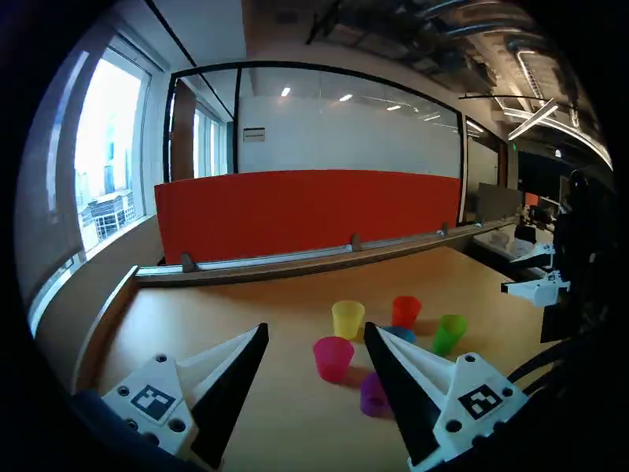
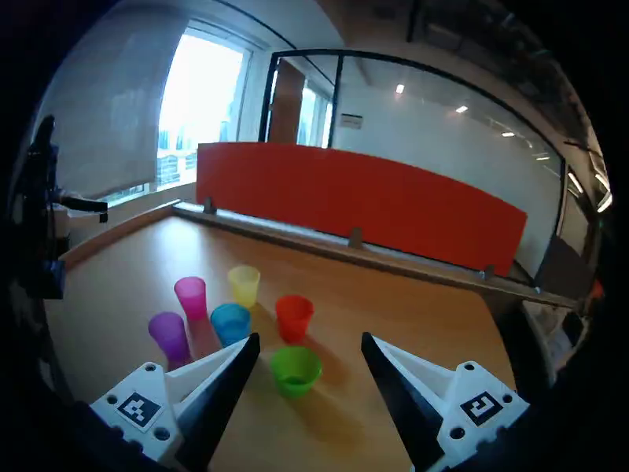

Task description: Pour water

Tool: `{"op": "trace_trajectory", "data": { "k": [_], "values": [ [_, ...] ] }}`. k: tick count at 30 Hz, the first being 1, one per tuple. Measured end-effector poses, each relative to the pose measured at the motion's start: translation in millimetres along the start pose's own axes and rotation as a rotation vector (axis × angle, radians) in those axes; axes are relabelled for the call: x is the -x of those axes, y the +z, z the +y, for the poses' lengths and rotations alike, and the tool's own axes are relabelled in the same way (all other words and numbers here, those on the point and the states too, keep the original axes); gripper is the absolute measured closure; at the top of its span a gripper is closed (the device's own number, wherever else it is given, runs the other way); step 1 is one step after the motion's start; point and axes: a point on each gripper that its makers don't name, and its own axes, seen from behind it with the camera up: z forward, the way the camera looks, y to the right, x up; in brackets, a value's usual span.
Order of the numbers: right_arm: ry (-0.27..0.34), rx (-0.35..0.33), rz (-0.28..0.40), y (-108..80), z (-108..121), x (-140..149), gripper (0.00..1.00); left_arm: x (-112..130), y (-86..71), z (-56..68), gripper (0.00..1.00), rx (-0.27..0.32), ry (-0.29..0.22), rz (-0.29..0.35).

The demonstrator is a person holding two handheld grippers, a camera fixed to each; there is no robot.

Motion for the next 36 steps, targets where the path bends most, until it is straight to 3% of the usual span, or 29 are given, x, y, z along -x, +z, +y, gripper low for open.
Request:
{"op": "trace_trajectory", "data": {
  "k": [11, 21, 36],
  "values": [
    [-0.013, -0.085, -0.117, 43.3, -4, 65, 0.00, 9, -2.6, -10.2, 0.10, -0.099, -0.009, -0.027],
    [-0.020, -0.132, -0.199, 72.2, -8, 113, 0.00, 17, -0.4, -9.2, 0.10, -0.137, -0.004, -0.053],
    [-0.003, -0.168, -0.252, 112.8, -17, 142, 0.00, 25, 1.4, -9.6, 0.10, -0.168, -0.005, -0.080]
  ]
}}
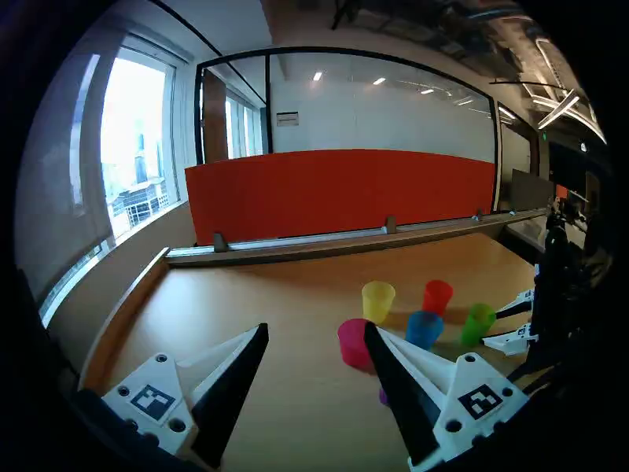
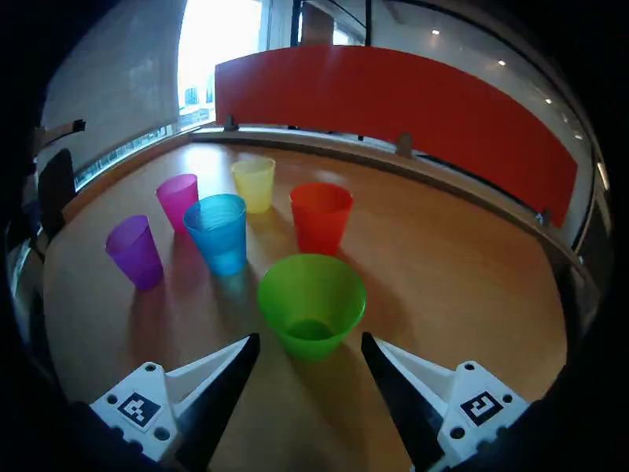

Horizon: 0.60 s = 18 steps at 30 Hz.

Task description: Pour water

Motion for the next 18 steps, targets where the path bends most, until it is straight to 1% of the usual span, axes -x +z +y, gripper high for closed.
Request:
{"op": "trace_trajectory", "data": {
  "k": [9, 18],
  "values": [
    [0.002, -0.011, 0.000, 14.0, 2, -3, 0.00, 2, -2.0, -1.1, 0.10, -0.012, 0.004, -0.007],
    [-0.001, -0.023, 0.000, 20.5, 2, -3, 0.00, 5, -2.2, 1.0, 0.10, -0.012, 0.005, -0.014]
  ]
}}
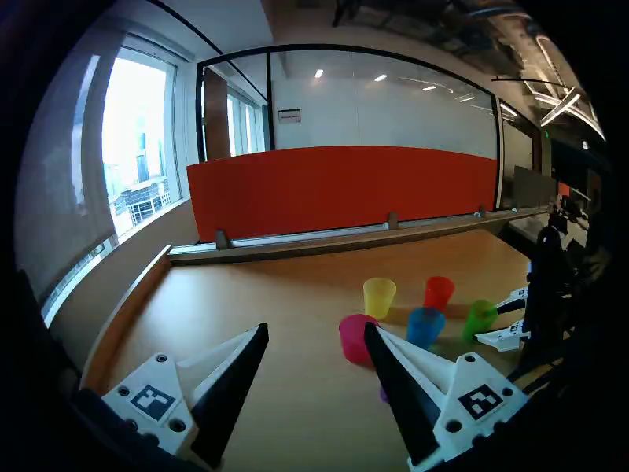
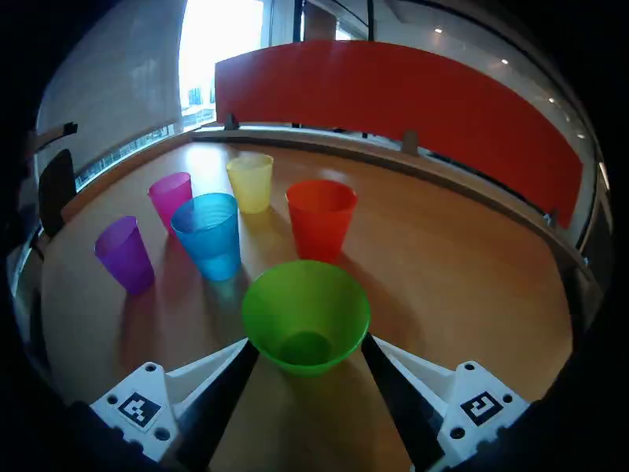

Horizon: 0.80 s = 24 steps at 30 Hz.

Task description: Pour water

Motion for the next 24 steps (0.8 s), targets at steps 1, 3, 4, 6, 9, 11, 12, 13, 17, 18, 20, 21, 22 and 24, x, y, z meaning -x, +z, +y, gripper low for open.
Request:
{"op": "trace_trajectory", "data": {
  "k": [1, 3, 4, 6, 9, 11, 12, 13, 17, 18, 20, 21, 22, 24],
  "values": [
    [0.001, -0.001, 0.001, 0.5, 0, 0, 0.00, 0, -0.1, 0.2, 0.10, 0.000, 0.000, -0.001],
    [0.002, -0.003, 0.006, 1.3, 1, -1, 0.01, 0, -0.2, 0.5, 0.10, 0.000, 0.002, -0.002],
    [0.004, -0.003, 0.010, 1.3, 1, -3, 0.01, 1, -0.2, 0.5, 0.10, 0.000, 0.003, -0.003],
    [0.006, -0.003, 0.018, 1.4, 1, -4, 0.01, 1, -0.1, 0.6, 0.10, 0.000, 0.005, -0.006],
    [0.007, -0.007, 0.021, 2.0, 1, -5, 0.02, 3, 0.4, 0.8, 0.10, 0.000, 0.009, -0.009],
    [0.005, -0.005, 0.026, 2.2, 1, -5, 0.02, 3, 0.5, 1.2, 0.10, 0.000, 0.009, -0.011],
    [0.005, -0.004, 0.029, 2.3, 1, -6, 0.03, 3, 0.6, 1.4, 0.10, 0.001, 0.010, -0.011],
    [0.005, -0.003, 0.031, 2.4, 1, -6, 0.03, 4, 0.6, 1.6, 0.10, 0.001, 0.010, -0.013],
    [0.007, -0.001, 0.038, 2.8, 2, -6, 0.09, 5, 0.4, 1.7, 0.10, 0.002, 0.014, -0.016],
    [0.007, 0.000, 0.040, 2.8, 2, -7, 0.11, 5, 0.2, 1.7, 0.10, 0.002, 0.015, -0.016],
    [0.007, 0.003, 0.046, 2.3, 4, -8, 0.14, 5, -0.4, 1.7, 0.10, 0.003, 0.018, -0.018],
    [0.007, 0.005, 0.049, 1.9, 4, -9, 0.15, 5, -0.7, 1.8, 0.10, 0.003, 0.018, -0.018],
    [0.008, 0.005, 0.052, 1.4, 5, -9, 0.15, 5, -0.9, 1.9, 0.10, 0.003, 0.019, -0.019],
    [0.009, 0.005, 0.058, 0.1, 5, -11, 0.15, 6, -1.2, 2.1, 0.10, 0.003, 0.019, -0.020]
  ]
}}
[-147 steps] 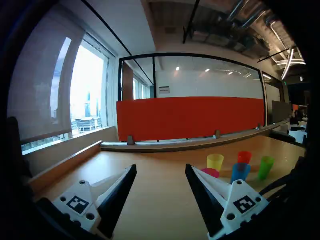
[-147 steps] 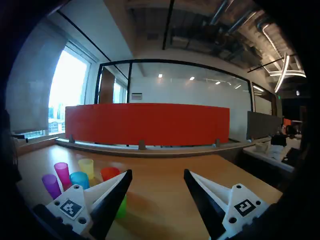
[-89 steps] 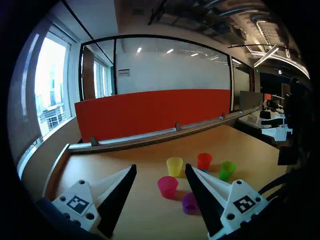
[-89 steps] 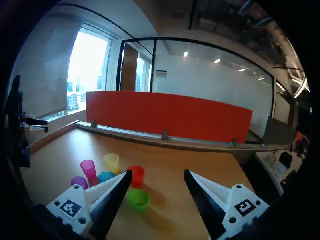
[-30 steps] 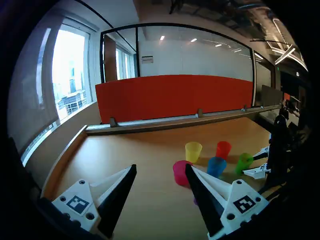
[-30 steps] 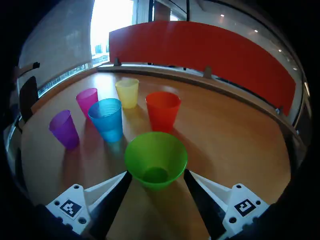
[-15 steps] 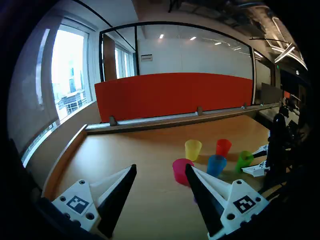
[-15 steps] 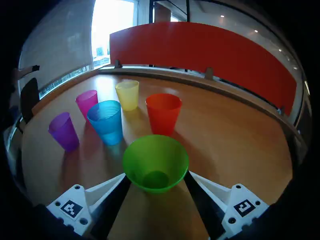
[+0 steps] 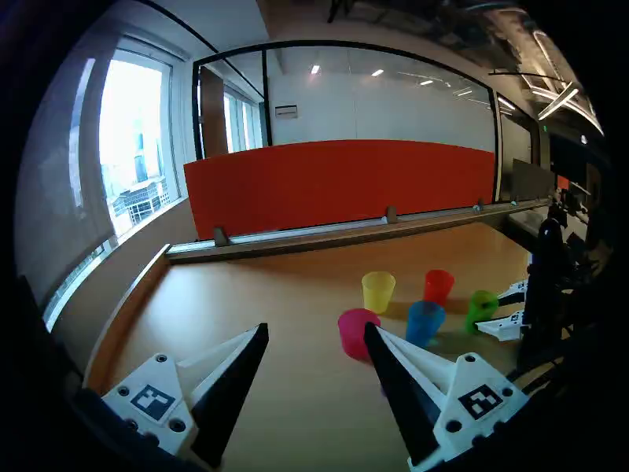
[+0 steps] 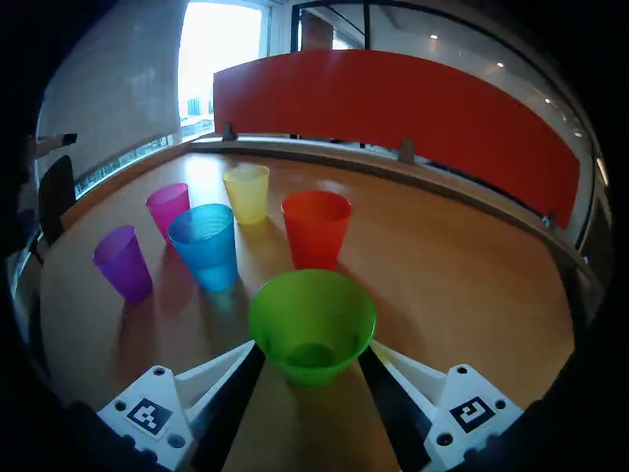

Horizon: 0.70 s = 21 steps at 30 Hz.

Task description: Pour water

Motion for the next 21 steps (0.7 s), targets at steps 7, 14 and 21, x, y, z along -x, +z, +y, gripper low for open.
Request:
{"op": "trace_trajectory", "data": {
  "k": [7, 14, 21],
  "values": [
    [-0.004, -0.001, 0.041, -8.2, 0, -12, 0.15, -1, -0.3, 2.2, 0.10, 0.006, 0.005, 0.002],
    [0.003, -0.001, 0.099, -24.9, 1, -30, 0.15, -5, 1.4, 9.5, 0.10, 0.022, 0.012, 0.006],
    [0.012, 0.005, 0.161, -49.9, 2, -49, 0.16, -10, 4.0, 21.8, 0.10, 0.045, 0.019, 0.016]
  ]
}}
